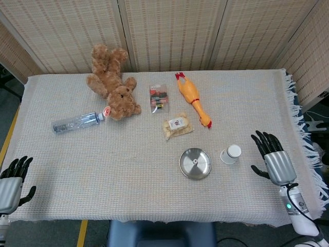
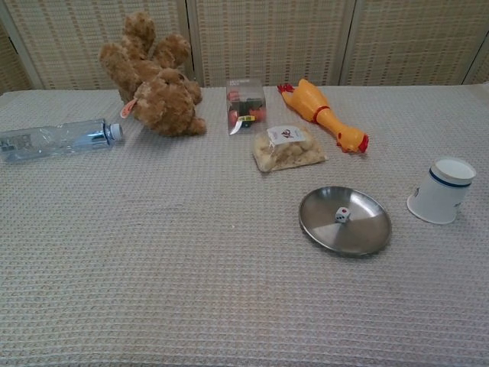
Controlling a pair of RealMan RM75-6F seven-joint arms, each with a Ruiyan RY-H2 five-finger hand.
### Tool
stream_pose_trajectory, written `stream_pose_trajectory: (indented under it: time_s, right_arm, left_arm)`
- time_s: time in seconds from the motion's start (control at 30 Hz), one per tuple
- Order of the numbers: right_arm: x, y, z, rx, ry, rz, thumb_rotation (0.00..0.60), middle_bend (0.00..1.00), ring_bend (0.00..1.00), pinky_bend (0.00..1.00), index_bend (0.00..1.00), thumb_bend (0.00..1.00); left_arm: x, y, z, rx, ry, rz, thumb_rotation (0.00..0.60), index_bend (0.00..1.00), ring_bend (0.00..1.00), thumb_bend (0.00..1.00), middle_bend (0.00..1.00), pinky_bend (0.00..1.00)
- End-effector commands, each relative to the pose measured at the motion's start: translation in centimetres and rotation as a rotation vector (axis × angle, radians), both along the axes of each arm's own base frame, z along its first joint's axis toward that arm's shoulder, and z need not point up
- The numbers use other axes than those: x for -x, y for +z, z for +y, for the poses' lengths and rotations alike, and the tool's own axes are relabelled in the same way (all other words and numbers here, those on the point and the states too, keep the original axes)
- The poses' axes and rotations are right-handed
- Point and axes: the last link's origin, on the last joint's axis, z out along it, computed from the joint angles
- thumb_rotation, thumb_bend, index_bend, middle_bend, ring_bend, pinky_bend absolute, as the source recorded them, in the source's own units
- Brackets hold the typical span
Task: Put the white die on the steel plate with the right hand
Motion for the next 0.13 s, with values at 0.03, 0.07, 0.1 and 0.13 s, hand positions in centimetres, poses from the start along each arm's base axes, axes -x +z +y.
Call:
stream_pose_trajectory:
  time_s: [0.03,0.07,0.1,0.13]
  right_arm:
    - [0.73,1.99,1.28,0.012,-0.226,0.119,0.6,0.0,0.0,0.08,0.0,0.07]
    - [0.66,1.98,1.2,0.007,-0.238,0.121,0.6,0.0,0.0,0.08,0.0,0.07]
    - [0.58,1.99,1.13,0.003,-0.244,0.122,0.6,0.0,0.0,0.08,0.0,0.07]
    - [0.5,2.01,1.12,0.0,-0.247,0.121,0.6,0.0,0.0,0.08,0.0,0.07]
  left_arm:
    - [-0.09,-0.19,0.0,0.006,-0.007,0.007,0.6,0.0,0.02,0.35,0.03,0.21]
    - [-0.1,-0.25,0.01,0.008,-0.007,0.008,0.6,0.0,0.02,0.35,0.03,0.21]
    - [-0.12,-0.3,0.0,0.011,-0.008,0.007,0.6,0.0,0.02,0.35,0.03,0.21]
    - [-0.12,-0.34,0.0,0.014,-0.008,0.007,0.6,0.0,0.02,0.35,0.03,0.21]
